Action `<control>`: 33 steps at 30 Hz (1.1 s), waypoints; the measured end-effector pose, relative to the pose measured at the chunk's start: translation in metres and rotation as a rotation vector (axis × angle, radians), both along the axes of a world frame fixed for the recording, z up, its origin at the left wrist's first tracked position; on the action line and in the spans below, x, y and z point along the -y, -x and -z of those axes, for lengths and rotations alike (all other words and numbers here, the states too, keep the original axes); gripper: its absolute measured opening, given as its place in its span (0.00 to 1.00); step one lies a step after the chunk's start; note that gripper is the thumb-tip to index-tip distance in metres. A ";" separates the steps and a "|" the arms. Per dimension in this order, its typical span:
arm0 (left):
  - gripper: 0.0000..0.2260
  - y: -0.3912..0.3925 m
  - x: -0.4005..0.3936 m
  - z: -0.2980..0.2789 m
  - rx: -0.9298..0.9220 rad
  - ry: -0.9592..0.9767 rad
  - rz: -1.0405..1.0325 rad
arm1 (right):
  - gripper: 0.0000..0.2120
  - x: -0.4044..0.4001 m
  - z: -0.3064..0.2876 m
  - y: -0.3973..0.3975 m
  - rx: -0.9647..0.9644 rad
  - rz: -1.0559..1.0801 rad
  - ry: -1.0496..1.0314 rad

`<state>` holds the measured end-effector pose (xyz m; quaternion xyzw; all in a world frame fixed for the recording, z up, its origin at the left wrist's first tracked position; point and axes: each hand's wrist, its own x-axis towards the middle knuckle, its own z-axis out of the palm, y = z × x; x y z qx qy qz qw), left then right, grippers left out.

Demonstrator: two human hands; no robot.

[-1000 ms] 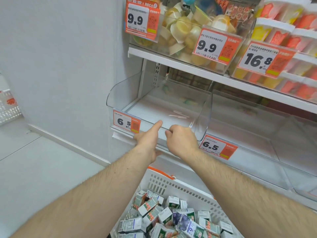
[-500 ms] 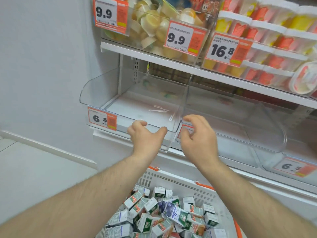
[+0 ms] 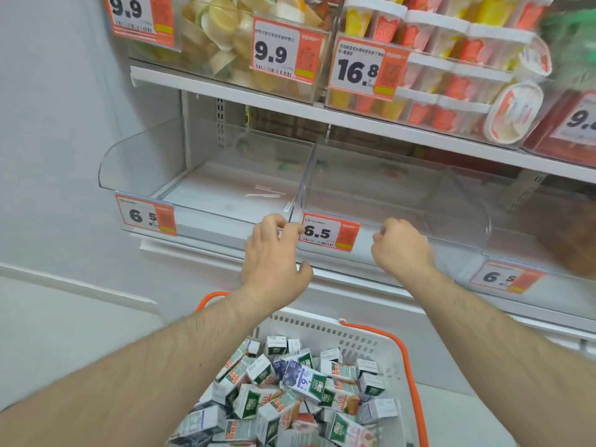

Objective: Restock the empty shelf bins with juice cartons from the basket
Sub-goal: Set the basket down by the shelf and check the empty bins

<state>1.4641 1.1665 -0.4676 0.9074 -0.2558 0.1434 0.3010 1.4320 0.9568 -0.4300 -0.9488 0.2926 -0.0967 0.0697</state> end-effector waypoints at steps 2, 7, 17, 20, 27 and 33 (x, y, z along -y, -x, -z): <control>0.25 -0.001 0.001 0.003 0.056 -0.063 -0.018 | 0.12 0.001 0.000 0.006 0.006 -0.025 0.024; 0.31 0.000 0.005 0.008 0.044 -0.218 -0.021 | 0.10 -0.008 0.009 0.019 -0.001 -0.089 0.051; 0.34 0.004 0.003 0.011 -0.028 -0.276 0.017 | 0.11 -0.017 0.014 0.035 0.010 -0.148 0.061; 0.33 0.004 0.003 0.008 -0.029 -0.282 0.018 | 0.09 -0.017 0.014 0.039 0.000 -0.150 0.039; 0.31 0.023 0.021 -0.002 0.111 -0.240 0.091 | 0.19 -0.013 -0.003 0.063 0.073 -0.186 -0.041; 0.31 0.072 0.110 -0.018 0.042 -0.081 0.241 | 0.17 0.059 -0.018 0.111 0.477 -0.039 0.013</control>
